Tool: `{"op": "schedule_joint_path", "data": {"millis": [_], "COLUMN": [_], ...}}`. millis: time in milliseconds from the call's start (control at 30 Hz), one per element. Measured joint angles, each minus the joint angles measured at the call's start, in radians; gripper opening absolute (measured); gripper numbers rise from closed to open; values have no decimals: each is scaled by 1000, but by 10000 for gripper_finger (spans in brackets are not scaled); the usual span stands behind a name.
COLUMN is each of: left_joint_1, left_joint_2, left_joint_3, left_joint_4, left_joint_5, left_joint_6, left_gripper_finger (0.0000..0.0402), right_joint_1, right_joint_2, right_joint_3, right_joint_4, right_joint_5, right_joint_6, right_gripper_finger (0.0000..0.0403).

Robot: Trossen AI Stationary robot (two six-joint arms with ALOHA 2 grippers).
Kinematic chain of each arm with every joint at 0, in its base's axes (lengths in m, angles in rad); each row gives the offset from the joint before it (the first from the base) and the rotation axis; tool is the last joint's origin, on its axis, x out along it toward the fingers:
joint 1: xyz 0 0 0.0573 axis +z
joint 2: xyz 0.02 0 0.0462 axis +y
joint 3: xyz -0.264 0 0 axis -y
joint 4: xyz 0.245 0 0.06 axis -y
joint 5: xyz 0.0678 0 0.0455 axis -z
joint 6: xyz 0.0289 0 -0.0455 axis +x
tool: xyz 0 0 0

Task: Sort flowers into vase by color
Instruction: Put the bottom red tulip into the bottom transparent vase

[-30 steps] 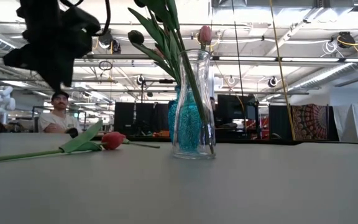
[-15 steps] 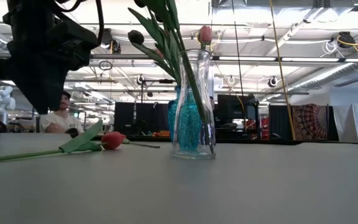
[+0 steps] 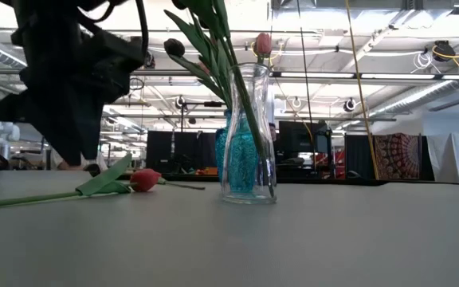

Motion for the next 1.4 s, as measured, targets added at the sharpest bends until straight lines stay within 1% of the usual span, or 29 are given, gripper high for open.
{"op": "schedule_joint_path", "data": {"millis": [100,533,1067,1200,1400], "left_joint_1": [0,0,0,2,-3], "left_joint_2": [23,88,91,116,146], "left_joint_3": [0,0,0,0,1], "left_joint_4": [11,27,20,18,74], "left_joint_5": [-16,-21,-124,-129,-99], "left_joint_6": [-10,-10,-10,-10,-9], "left_gripper_finger": [118,118,118,118,118], "right_joint_1": [0,0,0,0,0], "right_joint_2": [0,0,0,0,0], "right_joint_3": [0,0,0,0,0], "right_joint_4": [0,0,0,0,0], "right_joint_5": [0,0,0,0,0], "right_joint_6": [0,0,0,0,0], "right_gripper_finger": [293,293,293,293,293]}}
